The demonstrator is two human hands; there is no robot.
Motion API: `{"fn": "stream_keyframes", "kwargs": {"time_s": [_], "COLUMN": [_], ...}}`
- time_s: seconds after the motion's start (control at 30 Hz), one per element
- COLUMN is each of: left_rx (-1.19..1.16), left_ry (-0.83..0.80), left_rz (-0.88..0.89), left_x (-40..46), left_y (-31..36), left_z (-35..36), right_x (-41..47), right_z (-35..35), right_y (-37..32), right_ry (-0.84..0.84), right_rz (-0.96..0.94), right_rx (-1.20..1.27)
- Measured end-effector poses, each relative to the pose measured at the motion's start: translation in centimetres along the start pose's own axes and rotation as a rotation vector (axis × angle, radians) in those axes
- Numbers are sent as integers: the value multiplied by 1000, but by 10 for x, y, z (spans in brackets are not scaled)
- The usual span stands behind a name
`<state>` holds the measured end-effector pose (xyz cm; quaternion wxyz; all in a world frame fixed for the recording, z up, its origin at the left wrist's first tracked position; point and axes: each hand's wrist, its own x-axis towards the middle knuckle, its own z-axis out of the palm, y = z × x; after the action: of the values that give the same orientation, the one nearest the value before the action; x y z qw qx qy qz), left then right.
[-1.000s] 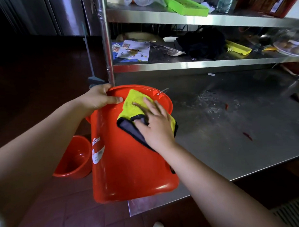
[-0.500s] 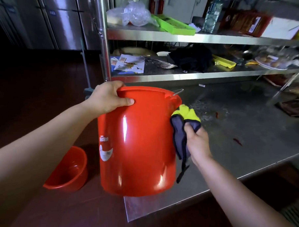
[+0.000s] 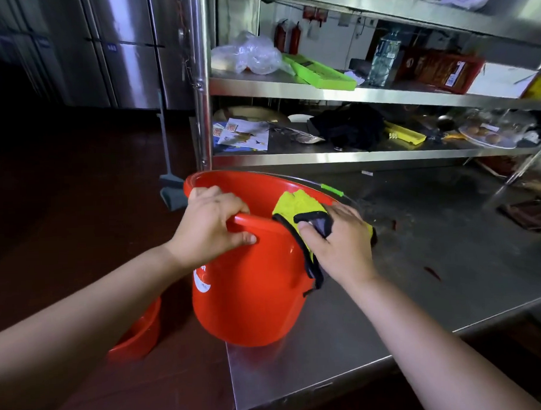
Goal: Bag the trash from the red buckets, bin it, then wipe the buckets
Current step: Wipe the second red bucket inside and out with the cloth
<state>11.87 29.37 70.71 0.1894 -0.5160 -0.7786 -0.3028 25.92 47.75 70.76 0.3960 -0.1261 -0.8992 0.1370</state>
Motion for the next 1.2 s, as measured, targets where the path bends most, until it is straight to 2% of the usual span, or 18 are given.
{"fn": "stream_keyframes", "kwargs": {"time_s": [0.13, 0.27, 0.43, 0.6, 0.77, 0.9, 1.0, 1.2], "left_rx": [-2, 40, 135, 157, 165, 105, 50, 95], "left_ry": [-34, -144, -240, -451, -360, -420, -498, -582], "left_rz": [2, -26, -42, 102, 77, 141, 82, -230], "left_x": [-29, -52, -47, -47, -44, -38, -34, -35], "left_y": [-20, -46, -49, -9, 2, -24, -47, -91], "left_z": [-7, -8, -11, 4, 21, 13, 5, -25], "right_x": [-8, -25, -30, -24, -15, 2, 19, 62], "right_z": [0, 4, 18, 32, 41, 39, 43, 69], "right_y": [16, 40, 37, 16, 17, 43, 63, 86], "right_ry": [-190, -337, -248, -161, -202, -241, -305, -432], "right_rz": [-76, -124, -175, -218, -251, -240, -225, -204], "right_rx": [-17, -19, -84, -121, -111, -49, -11, 89]}}
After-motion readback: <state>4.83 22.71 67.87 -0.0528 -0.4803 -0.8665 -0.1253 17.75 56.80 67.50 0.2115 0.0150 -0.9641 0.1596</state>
